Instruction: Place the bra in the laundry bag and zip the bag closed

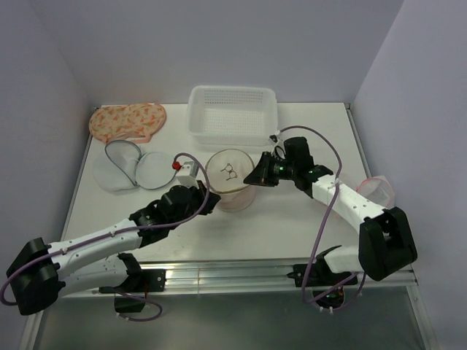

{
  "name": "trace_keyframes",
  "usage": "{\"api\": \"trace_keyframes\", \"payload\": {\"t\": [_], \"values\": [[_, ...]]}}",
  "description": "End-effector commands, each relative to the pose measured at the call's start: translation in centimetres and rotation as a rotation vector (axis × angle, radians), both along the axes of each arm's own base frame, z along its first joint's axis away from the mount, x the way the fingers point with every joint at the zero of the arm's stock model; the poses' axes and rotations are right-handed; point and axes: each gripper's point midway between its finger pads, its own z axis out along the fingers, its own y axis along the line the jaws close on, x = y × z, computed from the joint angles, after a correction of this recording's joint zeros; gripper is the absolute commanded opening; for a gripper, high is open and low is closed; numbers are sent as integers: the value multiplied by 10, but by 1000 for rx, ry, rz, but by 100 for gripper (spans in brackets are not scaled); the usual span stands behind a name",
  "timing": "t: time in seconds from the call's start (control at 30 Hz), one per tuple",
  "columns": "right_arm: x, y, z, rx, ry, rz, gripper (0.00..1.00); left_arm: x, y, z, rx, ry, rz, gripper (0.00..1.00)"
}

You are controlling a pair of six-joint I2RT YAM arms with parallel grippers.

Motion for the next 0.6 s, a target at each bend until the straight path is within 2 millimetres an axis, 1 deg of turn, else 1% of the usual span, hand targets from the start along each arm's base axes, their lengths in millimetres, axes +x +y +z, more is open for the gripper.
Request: {"api": "trace_keyframes", "payload": {"t": [0.0, 0.07, 0.13, 0.17, 0.2, 0.23, 0.27, 0.3, 0.33, 0.37, 0.4, 0.43, 0.47, 0.5, 0.53, 0.57], "values": [[39, -40, -5, -106, -110, -99, 17, 12, 47, -26, 102, 30, 127, 0], [42, -43, -6, -115, -112, -103, 17, 13, 51, -28, 104, 36, 130, 0], [47, -45, -10, -127, -101, -106, 17, 12, 51, -25, 99, 29, 124, 0], [51, -45, -7, -130, -109, -109, 16, 12, 50, -24, 96, 29, 120, 0], [55, -44, -11, -138, -100, -107, 16, 12, 50, -22, 92, 24, 121, 0], [59, -43, -7, -136, -106, -103, 16, 12, 50, -22, 92, 22, 120, 0], [62, -41, -11, -137, -92, -99, 15, 11, 50, -22, 92, 23, 113, 0], [64, -40, -10, -138, -91, -97, 15, 10, 49, -22, 87, 24, 109, 0], [71, -38, -2, -133, -105, -102, 15, 9, 48, -22, 84, 25, 100, 0], [75, -37, -5, -137, -95, -103, 15, 7, 44, -19, 73, 21, 86, 0], [79, -35, -4, -137, -97, -104, 15, 5, 41, -19, 69, 21, 78, 0], [86, -30, 9, -128, -119, -100, 16, 4, 38, -15, 66, 16, 72, 0], [89, -27, 7, -136, -109, -94, 16, -2, 30, -13, 70, 6, 46, 0], [92, -22, 9, -140, -114, -88, 16, -1, 28, -13, 80, 0, 53, 0], [97, -16, 22, -138, -134, -83, 16, -3, 23, -12, 82, -2, 45, 0], [96, -7, 20, -151, -131, -67, 17, -3, 18, -6, 73, -8, 39, 0]]}}
